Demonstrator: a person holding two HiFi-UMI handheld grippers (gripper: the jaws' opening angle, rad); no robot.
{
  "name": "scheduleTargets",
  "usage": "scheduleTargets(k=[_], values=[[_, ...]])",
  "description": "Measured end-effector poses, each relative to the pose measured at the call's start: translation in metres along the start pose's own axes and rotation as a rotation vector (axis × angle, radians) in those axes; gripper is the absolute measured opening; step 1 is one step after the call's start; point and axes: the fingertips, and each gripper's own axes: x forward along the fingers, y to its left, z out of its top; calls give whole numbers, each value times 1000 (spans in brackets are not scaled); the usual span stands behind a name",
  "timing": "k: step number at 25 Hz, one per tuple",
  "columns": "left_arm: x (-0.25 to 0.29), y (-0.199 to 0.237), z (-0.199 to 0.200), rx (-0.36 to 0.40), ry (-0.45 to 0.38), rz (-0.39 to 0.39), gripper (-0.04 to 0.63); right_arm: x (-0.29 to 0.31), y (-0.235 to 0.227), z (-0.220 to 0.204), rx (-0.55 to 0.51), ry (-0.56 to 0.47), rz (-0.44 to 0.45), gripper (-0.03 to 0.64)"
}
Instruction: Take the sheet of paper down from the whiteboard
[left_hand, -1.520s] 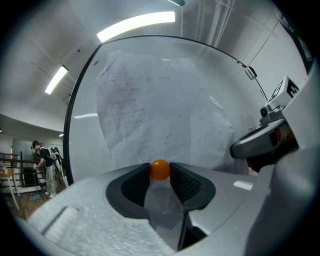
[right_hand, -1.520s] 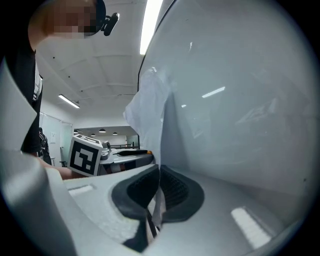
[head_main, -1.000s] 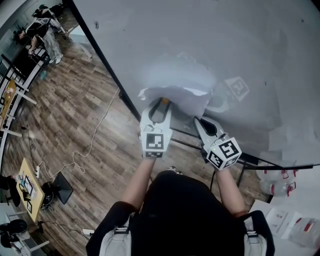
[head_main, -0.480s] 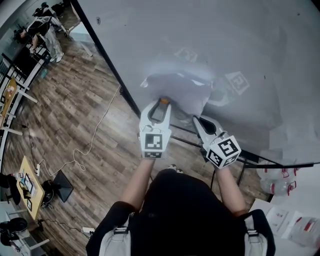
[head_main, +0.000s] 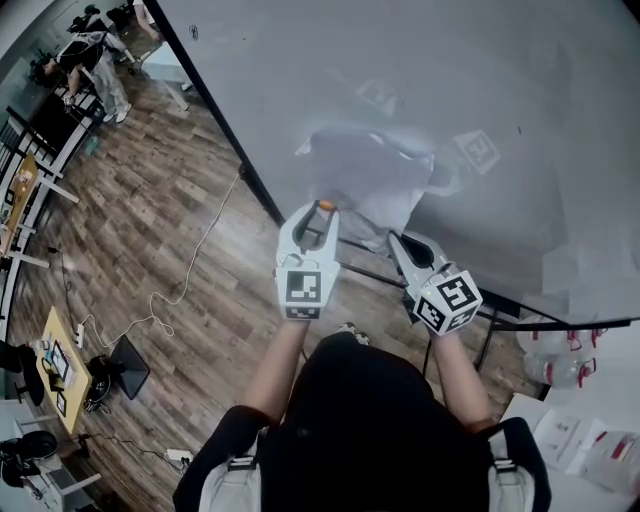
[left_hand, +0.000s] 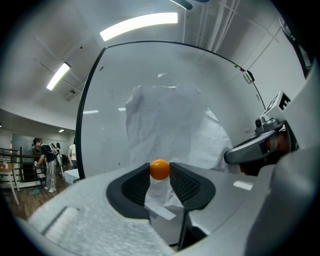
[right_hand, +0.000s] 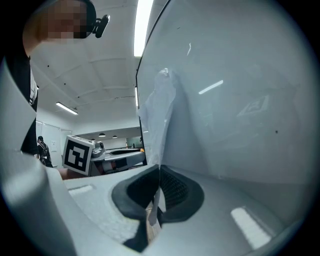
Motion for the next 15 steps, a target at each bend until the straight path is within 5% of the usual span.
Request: scheduleTargets(k=[15], values=[[-56,0,-19,5,55,13,133,-18,24,-45,4,45,-33,5]])
